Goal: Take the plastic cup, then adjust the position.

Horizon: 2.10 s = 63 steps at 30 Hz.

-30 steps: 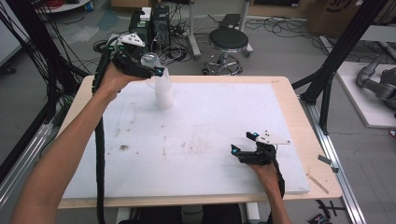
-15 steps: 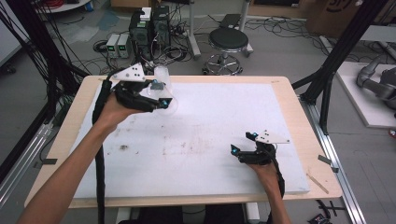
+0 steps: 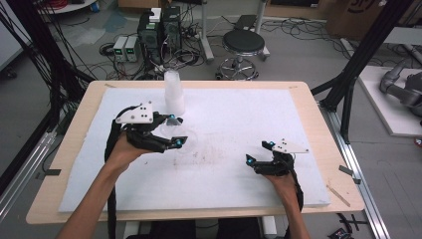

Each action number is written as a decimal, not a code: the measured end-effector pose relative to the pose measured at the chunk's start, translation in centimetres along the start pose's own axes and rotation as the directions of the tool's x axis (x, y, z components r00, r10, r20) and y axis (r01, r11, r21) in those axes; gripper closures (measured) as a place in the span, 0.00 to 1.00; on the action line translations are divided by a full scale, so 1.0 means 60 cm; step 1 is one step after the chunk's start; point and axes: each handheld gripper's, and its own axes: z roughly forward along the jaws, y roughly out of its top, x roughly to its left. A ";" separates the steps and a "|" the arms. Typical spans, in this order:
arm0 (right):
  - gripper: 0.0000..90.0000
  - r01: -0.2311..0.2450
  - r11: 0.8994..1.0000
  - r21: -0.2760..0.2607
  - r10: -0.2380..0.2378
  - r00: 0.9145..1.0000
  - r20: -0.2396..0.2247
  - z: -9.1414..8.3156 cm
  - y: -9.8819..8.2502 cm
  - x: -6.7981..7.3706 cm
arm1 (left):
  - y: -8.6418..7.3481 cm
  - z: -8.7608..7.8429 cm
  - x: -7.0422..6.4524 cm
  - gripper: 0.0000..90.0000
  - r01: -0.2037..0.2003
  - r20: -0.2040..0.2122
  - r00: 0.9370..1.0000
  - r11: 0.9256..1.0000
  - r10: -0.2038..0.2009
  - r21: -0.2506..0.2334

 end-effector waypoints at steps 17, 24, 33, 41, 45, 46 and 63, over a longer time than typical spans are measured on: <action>0.16 0.005 1.000 0.001 -0.005 1.000 0.004 0.001 0.000 0.000 | -0.033 -0.008 -0.007 0.42 0.010 0.048 0.999 0.997 -0.006 -0.071; 0.16 -0.022 0.999 -0.033 0.020 0.998 -0.063 -0.005 0.000 -0.008 | -0.033 -0.007 -0.005 0.42 0.014 0.051 0.999 0.997 -0.011 -0.073; 0.16 -0.004 0.993 -0.119 -0.028 0.963 -0.268 -0.024 0.033 -0.001 | -0.037 -0.009 -0.003 0.42 0.048 0.091 0.995 0.993 -0.038 -0.111; 0.16 0.078 0.989 -0.124 -0.127 0.877 -0.463 -0.021 0.081 0.026 | -0.041 -0.001 -0.002 0.42 0.076 0.142 0.989 0.982 -0.052 -0.173; 0.16 0.124 0.983 -0.138 -0.179 0.827 -0.533 -0.013 0.116 0.049 | -0.043 0.008 -0.002 0.42 0.075 0.156 0.987 0.983 -0.048 -0.169; 0.16 0.124 0.983 -0.138 -0.179 0.827 -0.533 -0.013 0.116 0.049 | -0.043 0.010 -0.003 0.42 0.076 0.160 0.986 0.983 -0.049 -0.168; 0.16 0.171 0.975 -0.144 -0.224 0.757 -0.614 0.014 0.168 0.082 | -0.039 0.035 -0.014 0.42 0.072 0.209 0.977 0.984 -0.037 -0.164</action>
